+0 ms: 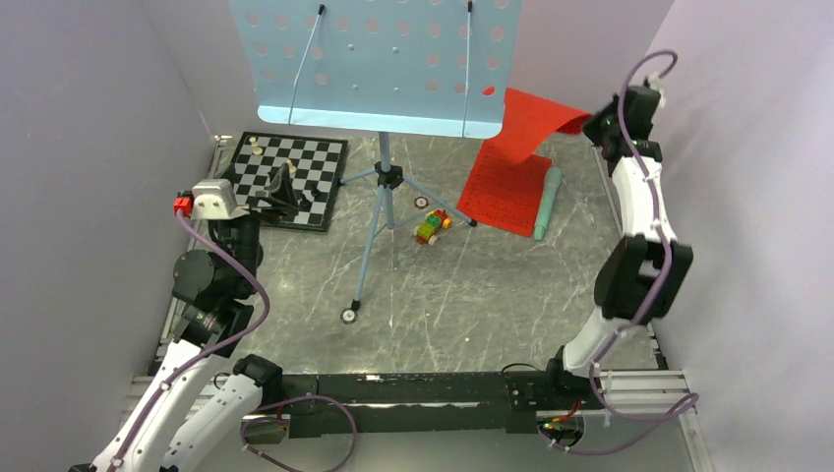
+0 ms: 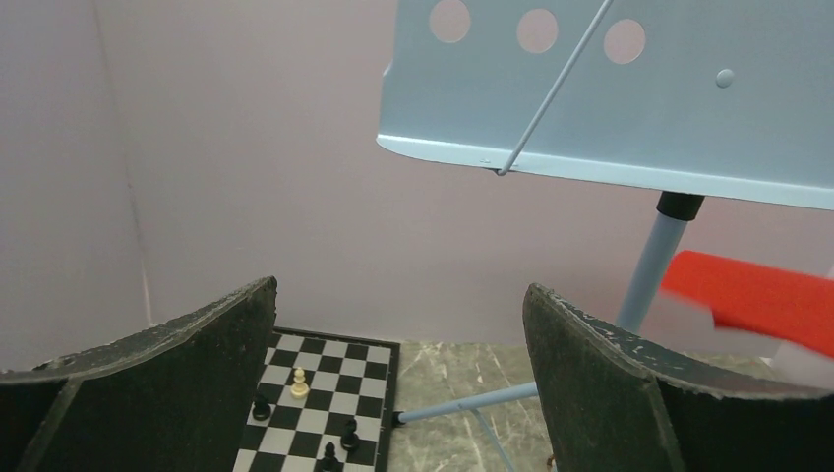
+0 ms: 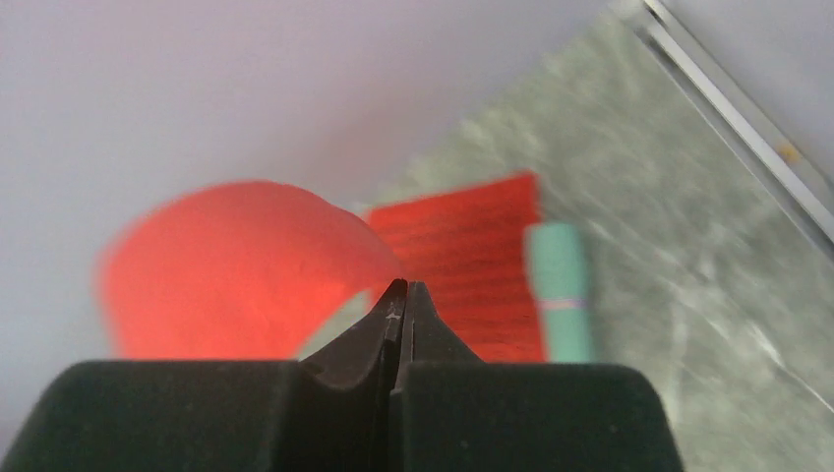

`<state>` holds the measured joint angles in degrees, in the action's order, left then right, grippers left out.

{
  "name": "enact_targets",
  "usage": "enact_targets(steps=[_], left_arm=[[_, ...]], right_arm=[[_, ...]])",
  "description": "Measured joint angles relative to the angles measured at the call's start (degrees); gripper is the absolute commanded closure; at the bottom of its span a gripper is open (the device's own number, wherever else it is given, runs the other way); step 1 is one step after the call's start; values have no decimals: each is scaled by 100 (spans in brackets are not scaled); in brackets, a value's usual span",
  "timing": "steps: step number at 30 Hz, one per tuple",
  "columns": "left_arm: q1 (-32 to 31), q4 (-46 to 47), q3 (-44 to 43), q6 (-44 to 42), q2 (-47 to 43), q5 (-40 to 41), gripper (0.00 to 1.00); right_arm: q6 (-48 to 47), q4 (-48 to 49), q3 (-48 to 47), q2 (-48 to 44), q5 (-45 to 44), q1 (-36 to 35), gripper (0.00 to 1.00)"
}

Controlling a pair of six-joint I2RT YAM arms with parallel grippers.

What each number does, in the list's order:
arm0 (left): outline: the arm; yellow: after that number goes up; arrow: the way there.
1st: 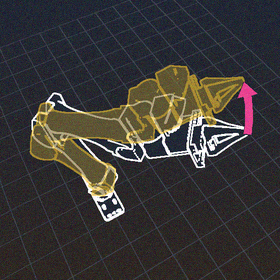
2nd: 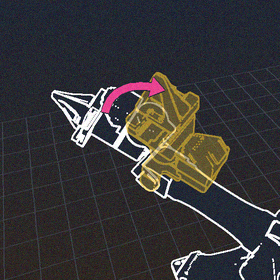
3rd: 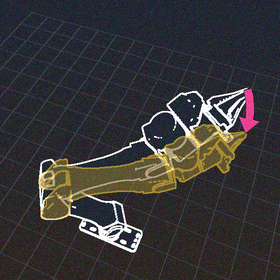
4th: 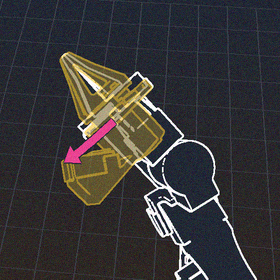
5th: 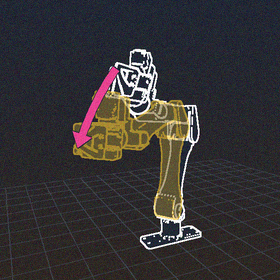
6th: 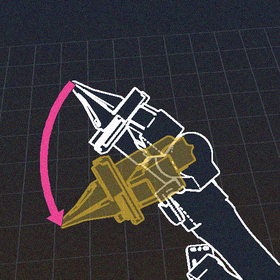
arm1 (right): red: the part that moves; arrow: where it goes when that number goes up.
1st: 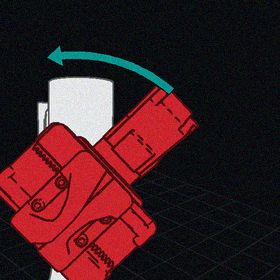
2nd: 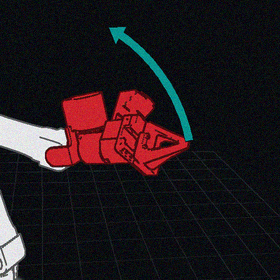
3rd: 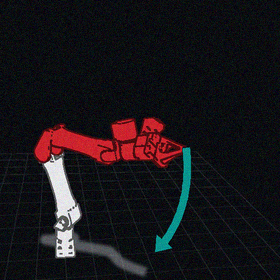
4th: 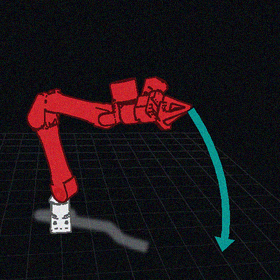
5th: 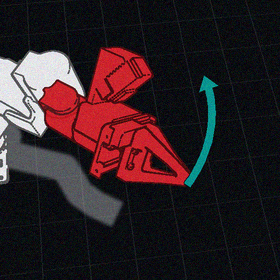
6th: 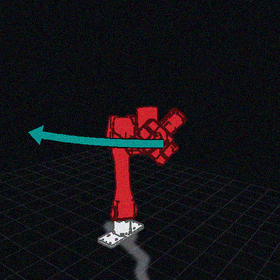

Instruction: Pack up the instrument practice props

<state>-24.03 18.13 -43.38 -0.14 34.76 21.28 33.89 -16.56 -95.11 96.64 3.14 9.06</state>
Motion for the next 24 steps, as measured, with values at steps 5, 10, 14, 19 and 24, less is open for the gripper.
enact_targets(steps=[5,10,14,19,24], left_arm=[[0,-70,2,280,179,-101,1],[0,-269,2,514,348,-249,1],[0,-317,2,649,413,-356,1],[0,-321,2,822,396,-455,1],[0,-326,37,894,332,-501,1]], right_arm=[[323,-170,765,1351,446,706,100],[313,-586,1377,1528,844,483,100],[254,-382,1331,1318,1021,369,100],[177,-260,1165,1276,1082,363,100],[24,-260,1132,1298,1108,208,100]])
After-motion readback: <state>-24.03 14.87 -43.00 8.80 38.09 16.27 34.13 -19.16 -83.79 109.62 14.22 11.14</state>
